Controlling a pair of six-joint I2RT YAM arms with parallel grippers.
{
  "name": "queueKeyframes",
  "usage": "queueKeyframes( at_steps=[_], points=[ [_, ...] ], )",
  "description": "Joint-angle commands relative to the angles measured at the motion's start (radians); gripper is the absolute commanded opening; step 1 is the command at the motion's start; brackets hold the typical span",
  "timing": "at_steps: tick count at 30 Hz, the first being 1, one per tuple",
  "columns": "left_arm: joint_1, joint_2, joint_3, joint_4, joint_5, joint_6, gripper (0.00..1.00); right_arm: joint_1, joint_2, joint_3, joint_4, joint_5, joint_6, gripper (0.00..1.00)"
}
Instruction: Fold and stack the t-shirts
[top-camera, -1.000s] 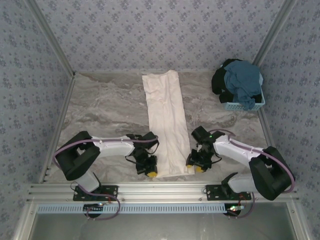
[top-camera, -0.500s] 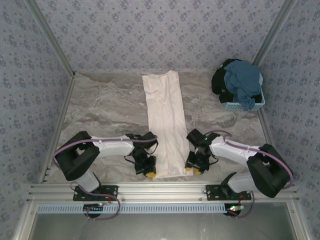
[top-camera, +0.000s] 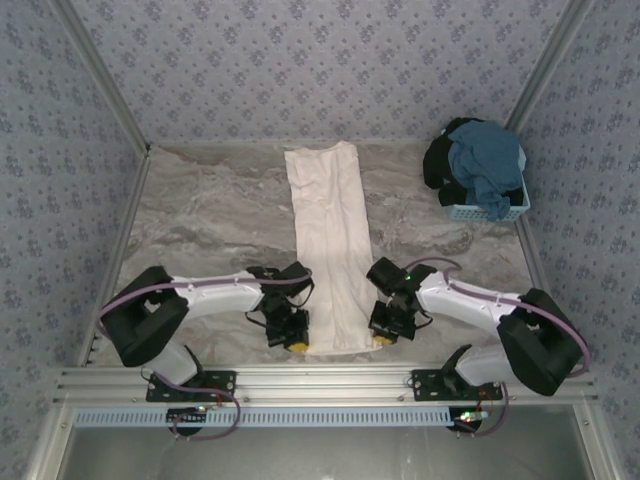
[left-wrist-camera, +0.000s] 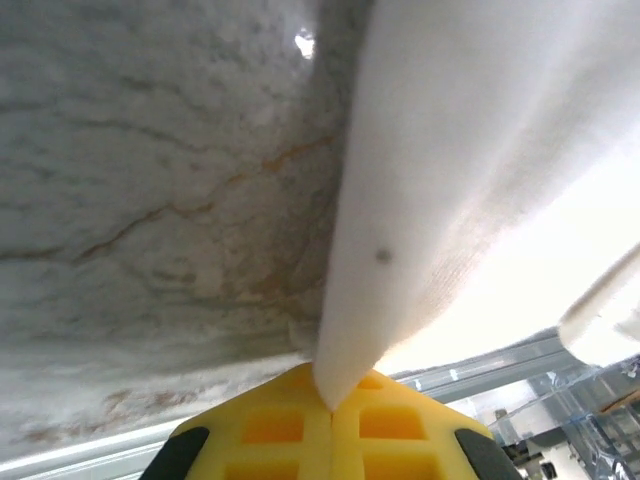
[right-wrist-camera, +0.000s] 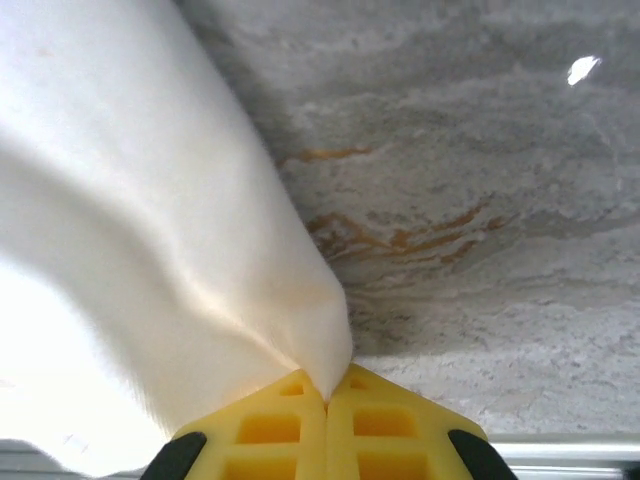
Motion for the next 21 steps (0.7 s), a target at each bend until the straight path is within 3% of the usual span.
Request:
queueKeyframes(
  at_steps=[1, 10, 21],
  points=[
    [0.021, -0.094, 0.033, -0.046, -0.07, -0.012, 0.0, -0.006, -0.045, 0.064, -0.089, 0.036, 0.012, 0.0],
    [0.163, -0.154, 0.123, -0.01, -0.047, -0.034, 0.0, -0.119, -0.014, 0.264, -0.176, 0.045, -0.054, 0.0],
    [0.359, 0.016, 0.332, -0.036, -0.051, 0.053, 0.0, -0.277, 0.249, 0.549, -0.136, 0.042, -0.167, 0.0]
  ],
)
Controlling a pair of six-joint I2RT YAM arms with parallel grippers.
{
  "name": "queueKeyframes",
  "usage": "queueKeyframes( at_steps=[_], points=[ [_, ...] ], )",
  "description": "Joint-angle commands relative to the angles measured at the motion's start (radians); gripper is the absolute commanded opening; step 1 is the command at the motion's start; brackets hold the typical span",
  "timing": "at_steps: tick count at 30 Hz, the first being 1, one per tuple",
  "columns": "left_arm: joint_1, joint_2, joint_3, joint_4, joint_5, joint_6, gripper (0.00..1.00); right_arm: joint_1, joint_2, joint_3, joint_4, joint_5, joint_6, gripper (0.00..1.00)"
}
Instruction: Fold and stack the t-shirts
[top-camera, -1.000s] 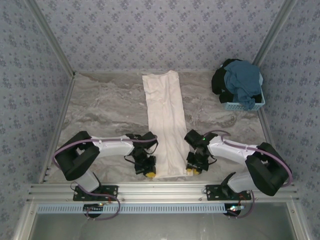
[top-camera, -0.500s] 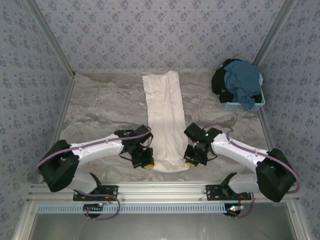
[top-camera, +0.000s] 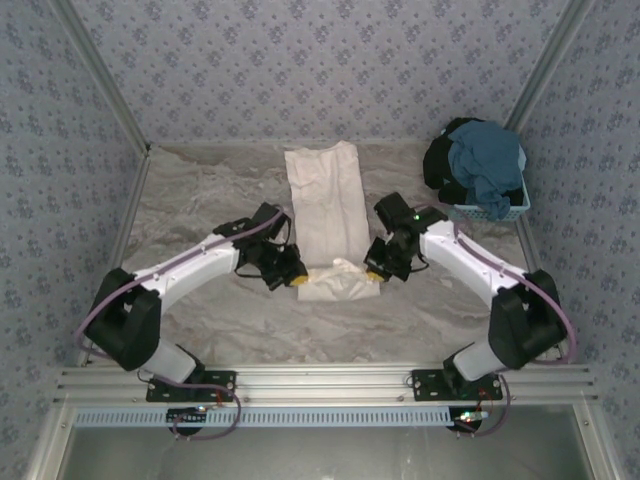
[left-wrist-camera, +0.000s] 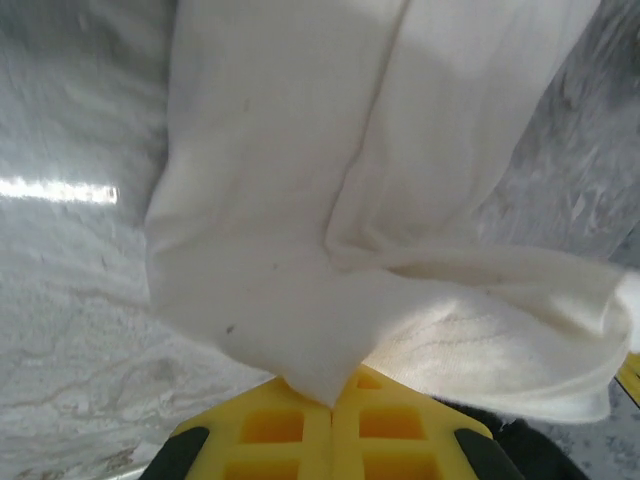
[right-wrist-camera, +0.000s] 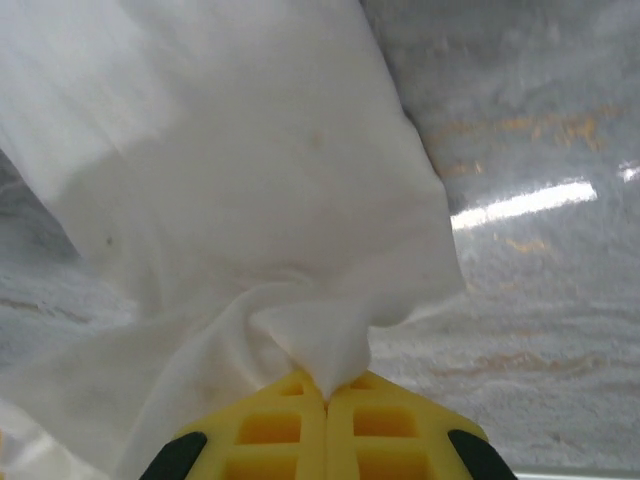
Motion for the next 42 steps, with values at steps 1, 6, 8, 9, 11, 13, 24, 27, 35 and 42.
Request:
queueKeyframes(
  at_steps=[1, 6, 8, 9, 11, 13, 24, 27, 35, 42],
  points=[
    [0.062, 0.061, 0.084, -0.028, -0.008, 0.055, 0.0, -0.041, 0.086, 0.107, 0.006, 0.01, -0.056, 0.0],
    [0.138, 0.209, 0.219, -0.009, 0.023, 0.101, 0.0, -0.088, 0.266, 0.298, 0.015, -0.005, -0.099, 0.0],
    [0.161, 0.269, 0.287, -0.018, 0.027, 0.122, 0.0, -0.106, 0.336, 0.376, 0.006, -0.002, -0.112, 0.0],
    [0.174, 0.3, 0.318, -0.018, 0.026, 0.135, 0.0, -0.116, 0.371, 0.417, -0.001, 0.004, -0.119, 0.0],
    [0.206, 0.365, 0.384, -0.021, 0.033, 0.149, 0.0, -0.136, 0.442, 0.486, -0.007, 0.004, -0.131, 0.0],
    [0.229, 0.438, 0.461, -0.013, 0.043, 0.164, 0.0, -0.156, 0.515, 0.553, -0.004, -0.003, -0.137, 0.0],
    [0.274, 0.555, 0.617, -0.071, -0.013, 0.241, 0.52, -0.234, 0.622, 0.714, 0.025, -0.005, -0.244, 0.61],
    [0.265, 0.4, 0.436, -0.059, -0.077, 0.198, 0.51, -0.235, 0.51, 0.617, 0.029, 0.03, -0.277, 0.62],
    [0.144, 0.172, 0.037, 0.163, -0.013, -0.034, 0.52, -0.186, 0.23, 0.17, 0.145, 0.004, -0.235, 0.63],
    [0.081, 0.217, -0.017, 0.209, -0.041, -0.081, 0.55, -0.164, 0.2, -0.042, 0.264, -0.083, -0.18, 0.63]
  ],
)
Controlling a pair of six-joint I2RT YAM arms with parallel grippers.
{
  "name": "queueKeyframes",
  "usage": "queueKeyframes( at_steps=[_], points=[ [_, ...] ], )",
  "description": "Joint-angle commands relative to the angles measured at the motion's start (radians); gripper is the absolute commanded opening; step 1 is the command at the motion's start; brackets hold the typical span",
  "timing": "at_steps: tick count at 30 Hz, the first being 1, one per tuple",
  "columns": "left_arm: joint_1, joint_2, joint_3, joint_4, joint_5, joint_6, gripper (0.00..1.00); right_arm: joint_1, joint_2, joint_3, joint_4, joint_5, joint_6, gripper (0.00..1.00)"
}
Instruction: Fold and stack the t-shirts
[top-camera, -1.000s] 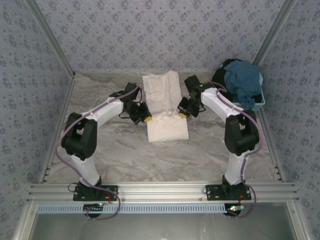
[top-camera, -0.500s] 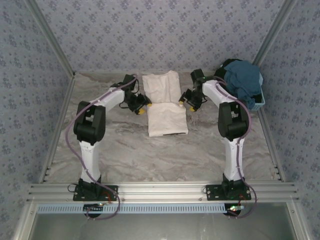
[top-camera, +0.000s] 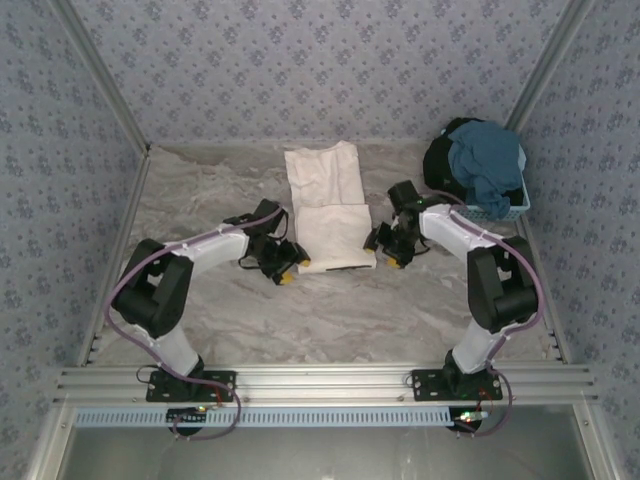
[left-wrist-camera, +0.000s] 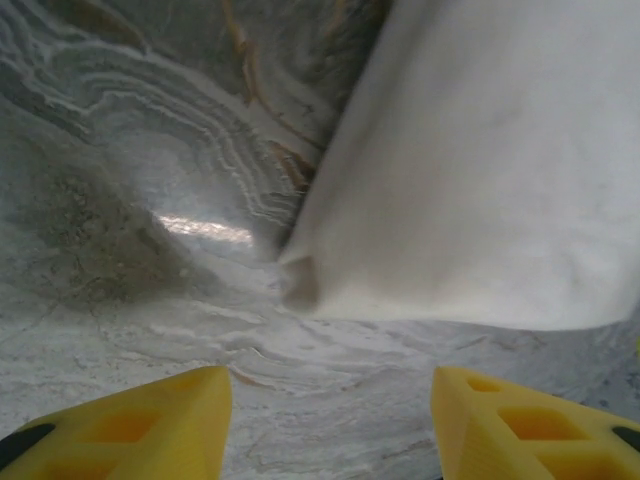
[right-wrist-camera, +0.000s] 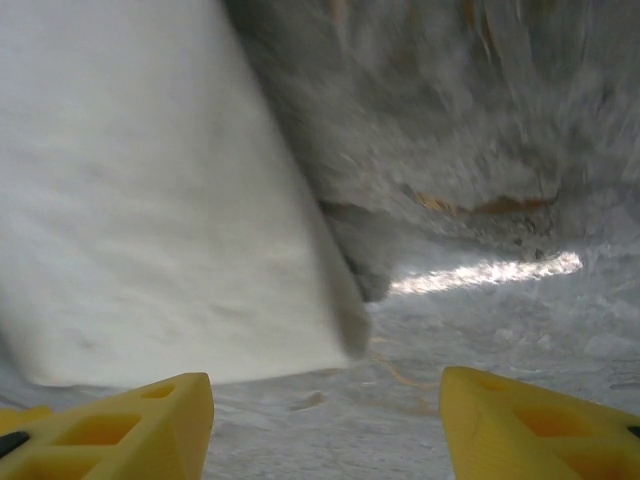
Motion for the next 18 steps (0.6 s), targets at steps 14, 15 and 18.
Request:
queueKeyframes(
  at_steps=[14, 15, 18],
  points=[
    [-0.02, 0.173, 0.036, 0.166, -0.033, -0.072, 0.25, 0.022, 0.132, -0.022, 0.151, -0.105, 0.078, 0.54],
    [-0.02, 0.178, 0.034, 0.169, -0.037, -0.072, 0.16, 0.022, 0.138, -0.02, 0.157, -0.106, 0.085, 0.52],
    [-0.022, 0.179, 0.018, 0.184, -0.04, -0.082, 0.0, 0.03, 0.144, -0.017, 0.172, -0.11, 0.105, 0.5]
  ],
)
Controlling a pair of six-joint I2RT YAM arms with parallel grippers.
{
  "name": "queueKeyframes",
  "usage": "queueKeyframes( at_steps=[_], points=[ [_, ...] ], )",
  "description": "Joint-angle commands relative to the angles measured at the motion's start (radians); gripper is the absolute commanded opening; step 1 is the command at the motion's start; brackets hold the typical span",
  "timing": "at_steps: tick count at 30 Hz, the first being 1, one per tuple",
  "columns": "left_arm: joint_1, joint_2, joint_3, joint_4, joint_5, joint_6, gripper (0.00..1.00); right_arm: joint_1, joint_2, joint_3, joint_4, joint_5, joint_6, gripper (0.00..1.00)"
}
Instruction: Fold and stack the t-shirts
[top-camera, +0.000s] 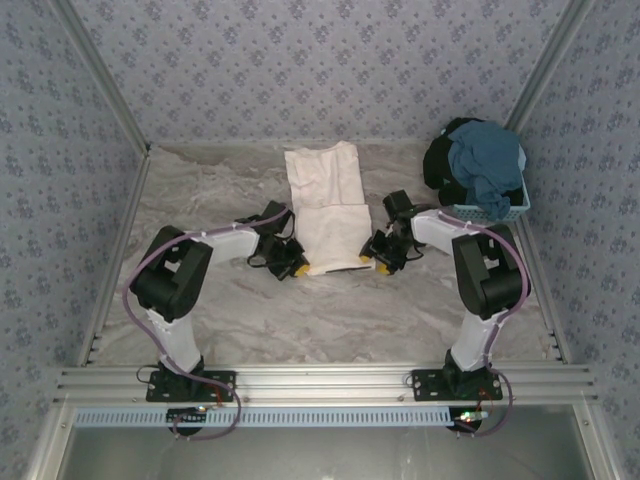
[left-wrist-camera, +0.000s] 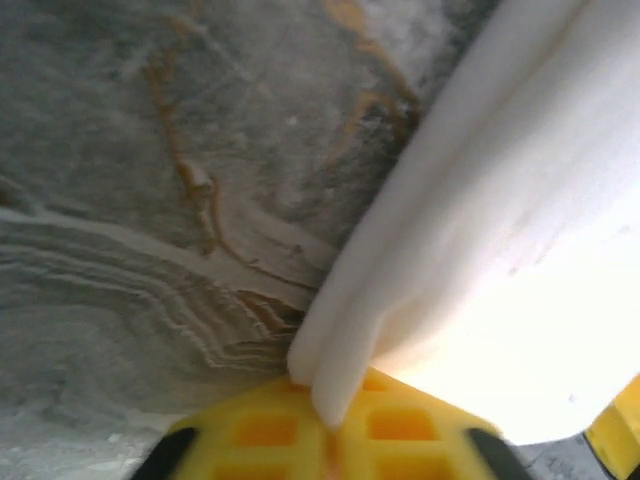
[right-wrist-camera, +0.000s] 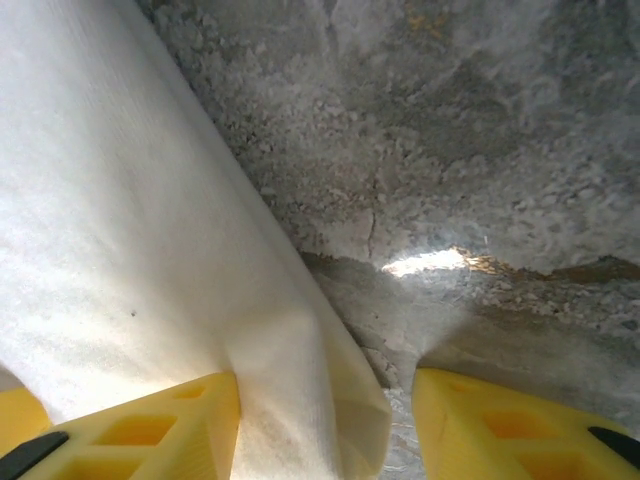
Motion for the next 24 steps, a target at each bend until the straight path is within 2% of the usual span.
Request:
queueKeyframes(
  at_steps=[1, 4, 10, 12, 18, 24],
  points=[
    [-0.014, 0.038, -0.025, 0.06, -0.051, -0.019, 0.0, 0.021, 0.041, 0.023, 0.036, -0.033, 0.037, 0.48],
    [-0.014, 0.005, -0.065, 0.069, -0.059, -0.029, 0.0, 0.028, 0.048, 0.035, 0.042, -0.028, 0.051, 0.37],
    [-0.014, -0.065, -0.12, 0.073, -0.059, -0.048, 0.0, 0.044, 0.028, 0.047, 0.033, 0.012, 0.095, 0.07],
    [-0.013, -0.103, -0.132, 0.053, -0.063, -0.044, 0.0, 0.049, -0.008, 0.044, 0.007, 0.046, 0.099, 0.02],
    [-0.017, -0.261, -0.173, -0.081, -0.025, 0.02, 0.0, 0.085, -0.142, 0.009, -0.126, 0.06, 0.085, 0.0],
    [-0.022, -0.496, -0.239, -0.222, 0.039, 0.051, 0.0, 0.164, -0.293, -0.006, -0.269, 0.043, 0.08, 0.0]
  ],
)
